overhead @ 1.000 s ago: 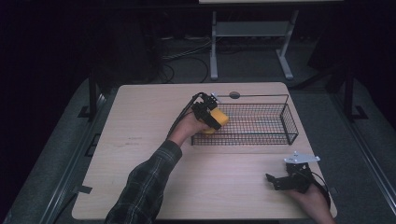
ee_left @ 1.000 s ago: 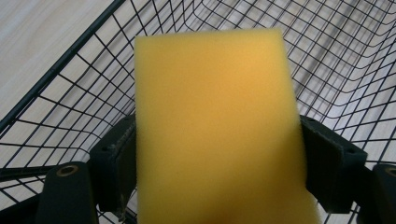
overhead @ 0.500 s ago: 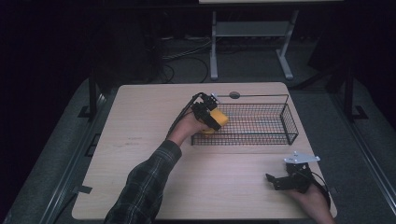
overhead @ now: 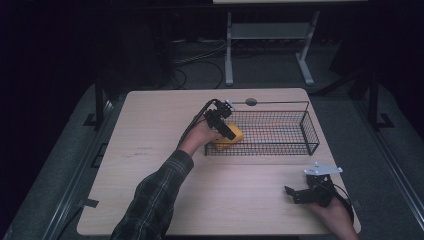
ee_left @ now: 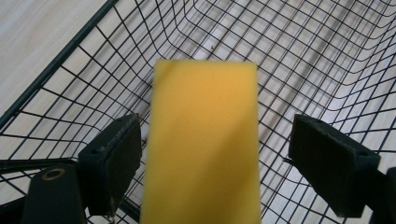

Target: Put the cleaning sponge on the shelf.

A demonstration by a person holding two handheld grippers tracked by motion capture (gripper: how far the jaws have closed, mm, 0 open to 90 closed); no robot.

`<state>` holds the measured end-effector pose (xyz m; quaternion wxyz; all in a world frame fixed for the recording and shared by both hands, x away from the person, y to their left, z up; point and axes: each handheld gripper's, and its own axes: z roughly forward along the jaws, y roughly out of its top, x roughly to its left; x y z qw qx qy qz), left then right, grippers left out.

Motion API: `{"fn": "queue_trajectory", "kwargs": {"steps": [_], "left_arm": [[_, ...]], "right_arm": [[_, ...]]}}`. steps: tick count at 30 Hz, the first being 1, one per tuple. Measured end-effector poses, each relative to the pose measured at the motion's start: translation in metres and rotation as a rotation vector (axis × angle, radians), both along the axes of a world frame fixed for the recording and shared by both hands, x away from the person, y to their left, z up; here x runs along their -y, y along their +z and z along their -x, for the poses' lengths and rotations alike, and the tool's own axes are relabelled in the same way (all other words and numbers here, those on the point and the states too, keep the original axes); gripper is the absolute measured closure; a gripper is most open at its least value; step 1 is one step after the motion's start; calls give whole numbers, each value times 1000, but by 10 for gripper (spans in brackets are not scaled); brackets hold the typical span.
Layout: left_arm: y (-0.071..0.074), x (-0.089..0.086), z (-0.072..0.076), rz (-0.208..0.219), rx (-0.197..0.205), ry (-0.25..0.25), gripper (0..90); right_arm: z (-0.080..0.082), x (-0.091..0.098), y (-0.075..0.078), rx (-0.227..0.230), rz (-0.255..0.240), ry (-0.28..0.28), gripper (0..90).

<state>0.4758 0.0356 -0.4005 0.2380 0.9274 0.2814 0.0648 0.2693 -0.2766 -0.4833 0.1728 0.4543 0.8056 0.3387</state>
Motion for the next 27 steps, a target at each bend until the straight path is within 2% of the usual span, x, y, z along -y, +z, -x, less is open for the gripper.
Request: {"fn": "queue_trajectory", "kwargs": {"steps": [13,22,27], "left_arm": [[14,-3,5,35,17,-1,171],[26,-10,10,31,39,-14,171],[30,-17,15,44,44,-9,171]], "right_arm": [[0,0,0,1,-1,1,14],[0,0,0,2,-1,2,14],[0,0,0,1,-1,2,14]]}}
